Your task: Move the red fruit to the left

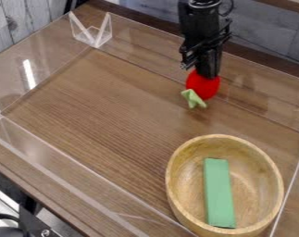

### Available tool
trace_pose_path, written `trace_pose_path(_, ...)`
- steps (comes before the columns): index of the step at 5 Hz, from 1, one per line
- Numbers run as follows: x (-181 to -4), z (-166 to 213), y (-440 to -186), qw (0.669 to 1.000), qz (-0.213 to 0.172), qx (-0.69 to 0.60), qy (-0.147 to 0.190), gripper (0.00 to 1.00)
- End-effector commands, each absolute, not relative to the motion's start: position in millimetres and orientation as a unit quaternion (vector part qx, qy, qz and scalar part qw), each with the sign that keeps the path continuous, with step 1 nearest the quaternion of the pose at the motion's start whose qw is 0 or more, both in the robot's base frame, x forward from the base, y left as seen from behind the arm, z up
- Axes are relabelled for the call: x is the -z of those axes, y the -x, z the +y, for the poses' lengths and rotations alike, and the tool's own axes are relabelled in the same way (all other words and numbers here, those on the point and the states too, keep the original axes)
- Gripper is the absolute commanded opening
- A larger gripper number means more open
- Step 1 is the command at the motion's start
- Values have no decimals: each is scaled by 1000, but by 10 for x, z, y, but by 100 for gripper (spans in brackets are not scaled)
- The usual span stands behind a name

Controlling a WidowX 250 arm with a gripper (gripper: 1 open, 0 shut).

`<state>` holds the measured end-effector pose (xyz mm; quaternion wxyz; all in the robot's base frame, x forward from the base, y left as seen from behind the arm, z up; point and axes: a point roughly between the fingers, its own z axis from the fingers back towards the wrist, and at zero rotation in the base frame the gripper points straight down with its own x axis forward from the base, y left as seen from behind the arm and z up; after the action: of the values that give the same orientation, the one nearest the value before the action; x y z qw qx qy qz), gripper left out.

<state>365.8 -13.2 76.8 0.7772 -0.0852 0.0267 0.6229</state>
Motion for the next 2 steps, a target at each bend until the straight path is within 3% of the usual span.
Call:
trace_pose_path(1,-1155,-77,-3673,785,2,-607,128,0)
trace_pose_path(2,-1301,176,-3621,774,4,-617,141,0)
